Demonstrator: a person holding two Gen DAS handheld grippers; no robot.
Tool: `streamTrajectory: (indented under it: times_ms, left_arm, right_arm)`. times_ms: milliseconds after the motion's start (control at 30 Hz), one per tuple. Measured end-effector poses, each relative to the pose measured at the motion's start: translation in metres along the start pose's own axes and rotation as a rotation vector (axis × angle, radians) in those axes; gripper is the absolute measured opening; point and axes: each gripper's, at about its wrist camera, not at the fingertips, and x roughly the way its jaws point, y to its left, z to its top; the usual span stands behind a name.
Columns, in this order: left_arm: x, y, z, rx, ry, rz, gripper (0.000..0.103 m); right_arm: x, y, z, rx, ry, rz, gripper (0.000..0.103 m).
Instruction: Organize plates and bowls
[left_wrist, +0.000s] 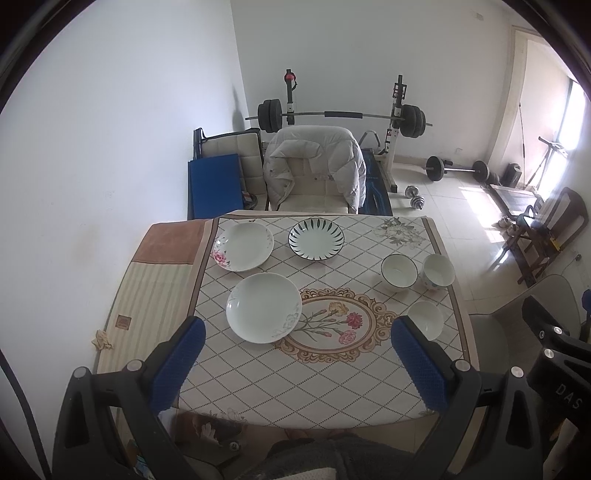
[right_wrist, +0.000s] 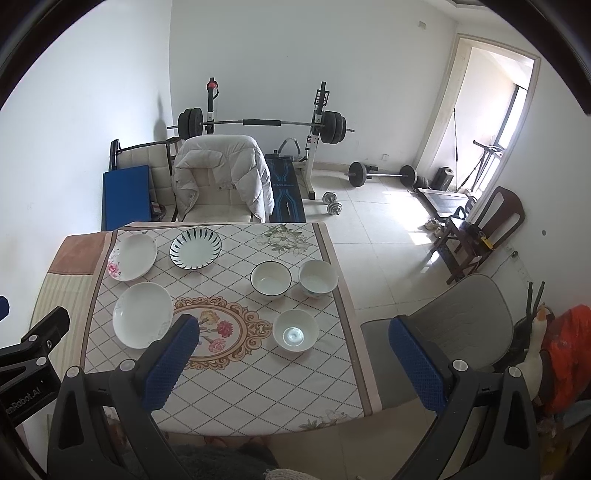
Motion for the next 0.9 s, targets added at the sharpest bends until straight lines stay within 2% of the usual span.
streamTrajectory:
  times_ms: [900]
  left_arm:
    - [-0.0018,0.0018,0.0049,0.006,-0.018,0.003,0.103]
  right_arm:
    - [0.0073,0.0044,0.004,0.013,0.002,0.008,0.103]
